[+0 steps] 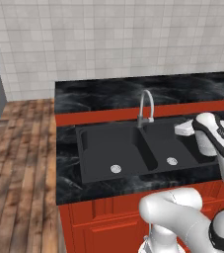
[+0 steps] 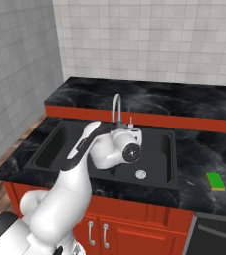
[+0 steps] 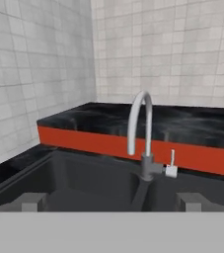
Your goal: Soak the sponge with water for a few seconds and then drop it inside the sink.
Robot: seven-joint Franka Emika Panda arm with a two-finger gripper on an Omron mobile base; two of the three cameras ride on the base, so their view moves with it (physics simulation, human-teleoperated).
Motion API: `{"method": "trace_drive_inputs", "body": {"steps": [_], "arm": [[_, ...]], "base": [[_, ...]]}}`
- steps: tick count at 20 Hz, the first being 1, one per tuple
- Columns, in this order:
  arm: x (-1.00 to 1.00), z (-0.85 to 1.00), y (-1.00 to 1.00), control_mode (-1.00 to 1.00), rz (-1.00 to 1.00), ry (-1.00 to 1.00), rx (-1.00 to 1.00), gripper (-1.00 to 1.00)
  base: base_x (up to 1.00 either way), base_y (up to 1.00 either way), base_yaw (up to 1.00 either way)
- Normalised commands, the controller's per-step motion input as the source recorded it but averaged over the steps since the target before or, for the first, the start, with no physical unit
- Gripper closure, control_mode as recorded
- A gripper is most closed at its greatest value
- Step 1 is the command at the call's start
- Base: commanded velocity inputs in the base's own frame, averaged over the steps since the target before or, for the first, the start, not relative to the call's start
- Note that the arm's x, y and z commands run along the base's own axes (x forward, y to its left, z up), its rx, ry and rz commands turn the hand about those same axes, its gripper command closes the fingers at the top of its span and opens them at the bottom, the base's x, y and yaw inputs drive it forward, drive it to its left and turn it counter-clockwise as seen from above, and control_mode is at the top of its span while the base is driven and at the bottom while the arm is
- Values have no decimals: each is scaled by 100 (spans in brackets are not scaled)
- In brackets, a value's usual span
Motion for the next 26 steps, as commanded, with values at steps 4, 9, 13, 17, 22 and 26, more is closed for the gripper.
{"method": "trace_drive_inputs", "body": {"steps": [4, 9, 13, 17, 22, 26], "arm": [[34, -25, 0, -100, 0, -1, 8, -100], [21, -2, 0, -100, 0, -4, 4, -100], [14, 0, 0, -100, 4, -2, 0, -100], [6, 0, 0, -100, 7, -2, 0, -100], [5, 0, 0, -100, 4, -3, 0, -100], [14, 0, 0, -100, 2, -1, 0, -100]], "base": [[0, 0, 0], [0, 0, 0], [0, 0, 0], [0, 0, 0], [0, 0, 0], [0, 0, 0]]}}
